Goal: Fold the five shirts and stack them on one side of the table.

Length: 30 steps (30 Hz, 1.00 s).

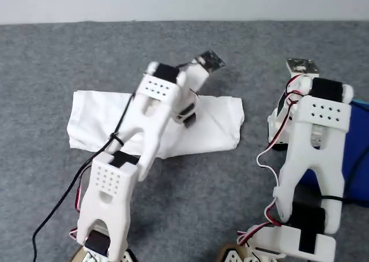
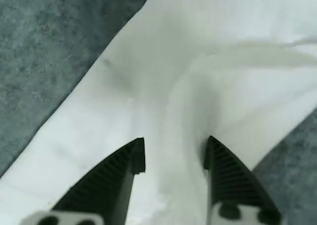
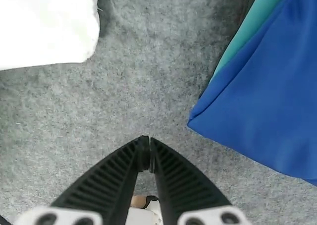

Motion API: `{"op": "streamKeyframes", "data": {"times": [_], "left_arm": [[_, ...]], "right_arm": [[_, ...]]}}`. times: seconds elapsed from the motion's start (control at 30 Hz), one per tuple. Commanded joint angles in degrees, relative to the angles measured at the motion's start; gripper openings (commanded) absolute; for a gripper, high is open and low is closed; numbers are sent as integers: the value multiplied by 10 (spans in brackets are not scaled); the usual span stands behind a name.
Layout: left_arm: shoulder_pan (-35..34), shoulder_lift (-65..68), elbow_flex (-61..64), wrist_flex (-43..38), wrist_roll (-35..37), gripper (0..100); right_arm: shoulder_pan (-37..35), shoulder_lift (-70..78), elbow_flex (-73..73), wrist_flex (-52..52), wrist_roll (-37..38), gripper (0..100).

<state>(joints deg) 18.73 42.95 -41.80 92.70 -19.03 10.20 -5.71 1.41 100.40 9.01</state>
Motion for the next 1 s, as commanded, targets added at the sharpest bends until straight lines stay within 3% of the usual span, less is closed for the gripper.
{"op": "streamKeyframes", "data": {"times": [0.0,0.23,0.57,0.77,0.97], "left_arm": [[4,-12,-86,82,-25,194],[24,-79,-22,80,-20,194],[78,-268,264,69,-67,194],[9,-276,362,-35,-69,194],[-37,-205,373,-96,-69,194]], "right_arm": [[2,-29,-26,22,4,9],[2,-42,-26,22,4,9],[6,-68,-26,22,7,9],[6,-66,-26,22,7,9],[4,-68,-26,22,7,9]]}}
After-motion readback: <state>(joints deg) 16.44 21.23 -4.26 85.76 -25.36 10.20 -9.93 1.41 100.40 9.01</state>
